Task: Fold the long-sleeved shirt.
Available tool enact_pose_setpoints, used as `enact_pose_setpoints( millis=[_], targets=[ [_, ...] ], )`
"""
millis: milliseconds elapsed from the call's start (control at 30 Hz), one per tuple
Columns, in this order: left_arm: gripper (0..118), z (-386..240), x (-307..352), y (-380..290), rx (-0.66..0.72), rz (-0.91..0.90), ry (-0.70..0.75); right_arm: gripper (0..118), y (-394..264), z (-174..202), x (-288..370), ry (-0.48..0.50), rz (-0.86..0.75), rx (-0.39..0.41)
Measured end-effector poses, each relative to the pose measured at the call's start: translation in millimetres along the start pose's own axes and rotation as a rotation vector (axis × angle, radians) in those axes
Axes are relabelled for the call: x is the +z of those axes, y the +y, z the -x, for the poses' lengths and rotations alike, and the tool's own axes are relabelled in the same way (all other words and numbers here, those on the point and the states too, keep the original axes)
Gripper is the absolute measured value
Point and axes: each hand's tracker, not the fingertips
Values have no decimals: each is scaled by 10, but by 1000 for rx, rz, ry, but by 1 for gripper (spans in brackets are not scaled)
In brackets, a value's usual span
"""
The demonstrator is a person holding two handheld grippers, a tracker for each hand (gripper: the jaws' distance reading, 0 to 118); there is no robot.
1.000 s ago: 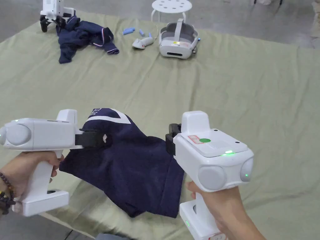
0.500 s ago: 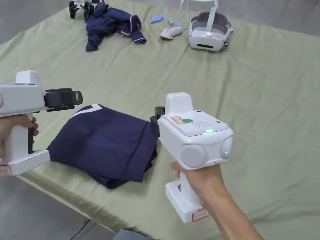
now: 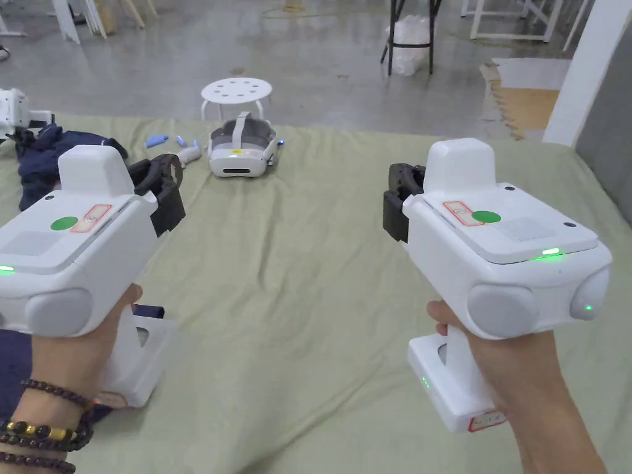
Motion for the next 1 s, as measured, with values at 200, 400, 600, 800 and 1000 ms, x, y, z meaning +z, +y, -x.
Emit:
enact_pose_setpoints(
  millis=[200,400,600,800,1000],
  targets=[
    [4,-1101,-16,-407,-80,-8,-8,0,-375,-874,658,-237,-41,38],
    [4,-1485,163,-783,-59,35,-41,0,-856,-1154,1032,-364,-70,22],
    [4,-1554,368,-1074,-127,40,-19,0,-1079,-1134,1204,-415,-112,23],
    [4,-1511,407,-1130,-118,57,-10,0,-1180,-1121,1130,-420,-79,21],
    [4,-1446,391,-1123,-100,59,-2,0,-1187,-1048,1077,-415,-63,35]
  ],
)
